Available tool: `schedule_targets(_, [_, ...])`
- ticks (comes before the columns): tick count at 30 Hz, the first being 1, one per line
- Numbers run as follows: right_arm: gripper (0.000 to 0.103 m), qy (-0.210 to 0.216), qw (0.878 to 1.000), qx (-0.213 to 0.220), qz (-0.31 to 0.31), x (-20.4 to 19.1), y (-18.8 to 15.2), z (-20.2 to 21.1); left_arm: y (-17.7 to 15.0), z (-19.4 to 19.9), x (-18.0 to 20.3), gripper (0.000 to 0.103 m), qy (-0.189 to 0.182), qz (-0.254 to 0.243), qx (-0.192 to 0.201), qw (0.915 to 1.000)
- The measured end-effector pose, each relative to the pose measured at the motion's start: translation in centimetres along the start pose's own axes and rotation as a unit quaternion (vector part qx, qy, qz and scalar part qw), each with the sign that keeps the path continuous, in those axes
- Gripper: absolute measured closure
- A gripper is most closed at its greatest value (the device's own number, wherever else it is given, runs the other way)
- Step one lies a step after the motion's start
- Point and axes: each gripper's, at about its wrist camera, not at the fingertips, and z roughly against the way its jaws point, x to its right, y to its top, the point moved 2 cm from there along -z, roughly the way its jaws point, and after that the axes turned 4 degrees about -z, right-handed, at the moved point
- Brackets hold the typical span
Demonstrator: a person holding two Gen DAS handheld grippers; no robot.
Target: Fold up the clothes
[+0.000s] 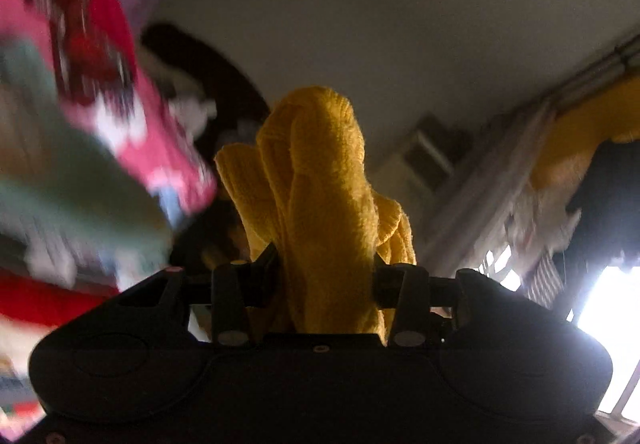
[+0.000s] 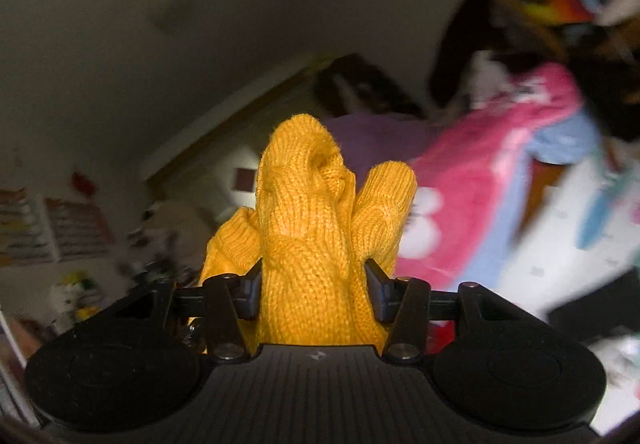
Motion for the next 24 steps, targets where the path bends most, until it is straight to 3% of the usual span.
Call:
schedule_targets(3, [0.053,0.028,1.000,-0.011,0.005,-1.7,0.4,-4.8,3.3,1.1,-1.0,0.062,0.016,-0.012,0.037,0.9991])
schedule_targets(7, [0.053,0.055,0.998,-0.019,-0.017,-2.3,0.8,-10.5,6.9,2.0,-3.5,0.062,0.034,0.008,0.077,0.9964])
schedule_targets(12, [0.053,0.043,0.997,-0.039,-0.059,-1.2,1.4,-15.7,10.5,0.5,-6.8,0.062,0.072,0.059,0.082,0.9923])
schedule_targets(14, [0.053,0.005,0.996,-0.057,-0.073,-0.1,1.4,-17.8,11.1,-0.6,-8.7,0.062,0.110,0.073,0.071,0.9887])
schedule_targets(16, [0.040,-0.090,0.990,-0.089,-0.067,1.0,0.4,-20.1,11.1,-2.0,-11.3,0.059,0.185,0.074,0.038,0.9791])
schedule_targets(18, [0.030,-0.224,0.962,-0.145,-0.049,2.6,-1.3,-22.3,10.2,-3.4,-14.5,0.050,0.276,0.103,-0.023,0.9554])
schedule_targets(19, [0.030,-0.255,0.953,-0.156,-0.042,3.0,-1.8,-22.6,10.1,-3.5,-15.2,0.049,0.295,0.106,-0.040,0.9486])
schedule_targets(22, [0.030,-0.237,0.965,-0.109,0.025,0.9,-1.4,-21.0,11.1,-2.8,-13.0,0.033,0.298,0.028,-0.024,0.9538])
schedule_targets(24, [0.030,-0.224,0.968,-0.066,0.091,-1.2,-0.9,-18.9,11.7,-1.7,-11.1,0.033,0.298,-0.015,0.001,0.9543])
